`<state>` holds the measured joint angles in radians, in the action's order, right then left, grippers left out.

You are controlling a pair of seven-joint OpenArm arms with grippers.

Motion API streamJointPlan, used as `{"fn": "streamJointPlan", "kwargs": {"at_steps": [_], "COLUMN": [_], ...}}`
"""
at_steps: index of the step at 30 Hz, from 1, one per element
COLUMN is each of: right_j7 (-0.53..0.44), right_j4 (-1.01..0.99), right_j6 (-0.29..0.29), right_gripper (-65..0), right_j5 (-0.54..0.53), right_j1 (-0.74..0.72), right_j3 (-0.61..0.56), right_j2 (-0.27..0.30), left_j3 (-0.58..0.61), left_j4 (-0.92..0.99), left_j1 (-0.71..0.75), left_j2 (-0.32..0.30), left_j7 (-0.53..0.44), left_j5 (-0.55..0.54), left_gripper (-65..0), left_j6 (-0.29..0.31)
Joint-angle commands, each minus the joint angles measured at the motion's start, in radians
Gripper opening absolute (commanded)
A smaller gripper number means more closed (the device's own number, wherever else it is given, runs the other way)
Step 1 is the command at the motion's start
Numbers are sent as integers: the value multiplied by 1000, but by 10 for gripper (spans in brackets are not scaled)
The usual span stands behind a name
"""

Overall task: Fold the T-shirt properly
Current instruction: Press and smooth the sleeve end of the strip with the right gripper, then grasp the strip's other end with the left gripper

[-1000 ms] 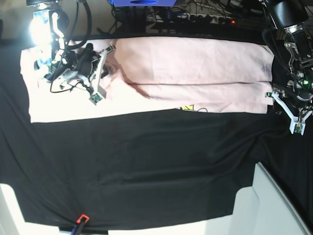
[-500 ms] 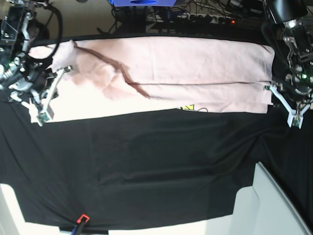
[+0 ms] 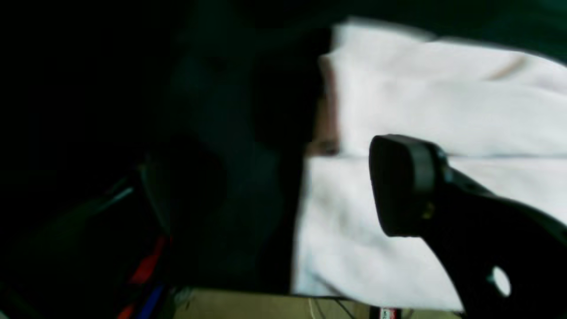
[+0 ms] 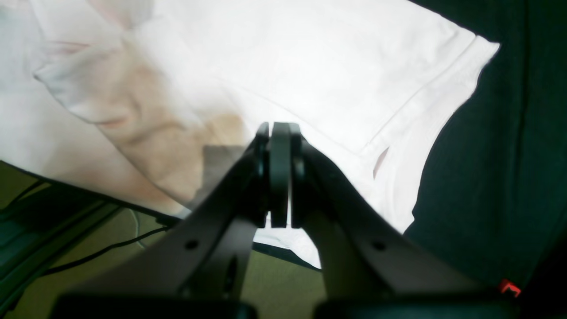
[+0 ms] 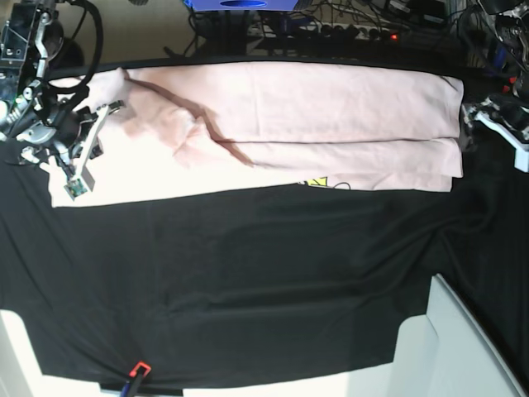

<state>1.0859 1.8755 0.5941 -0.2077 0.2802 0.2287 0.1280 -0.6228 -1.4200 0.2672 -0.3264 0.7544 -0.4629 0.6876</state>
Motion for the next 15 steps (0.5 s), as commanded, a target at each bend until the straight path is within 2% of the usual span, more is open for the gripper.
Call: {"fn": "streamJointPlan", "kwargs": {"at_steps": [1,6,11,15], "right_j7": [-14,-14,-23,-74], "right_j4": [17,5,-29,-78], "right_j6": [0,0,0,2], "right_gripper": [-649,-649,-649,-649], "right_j5": [-11,-11,-11,-11], "right_j1": [-6,-6,4,18], "right_j3": [1,1,1,-1], "right_j2": [8,8,12,12], "left_j3": [-6,-6,-7,-6], "left_j4": [-6,23,107,144], "left_j1": [-4,-42,-75,-75], "left_j2": [-4,45,49,49], "left_j7": [-14,-16,-19,-86], "left_j5": [-13,-9,-9,-6], "left_gripper": [-8,-13,-13,-13], "left_j6": [11,11,11,11]}}
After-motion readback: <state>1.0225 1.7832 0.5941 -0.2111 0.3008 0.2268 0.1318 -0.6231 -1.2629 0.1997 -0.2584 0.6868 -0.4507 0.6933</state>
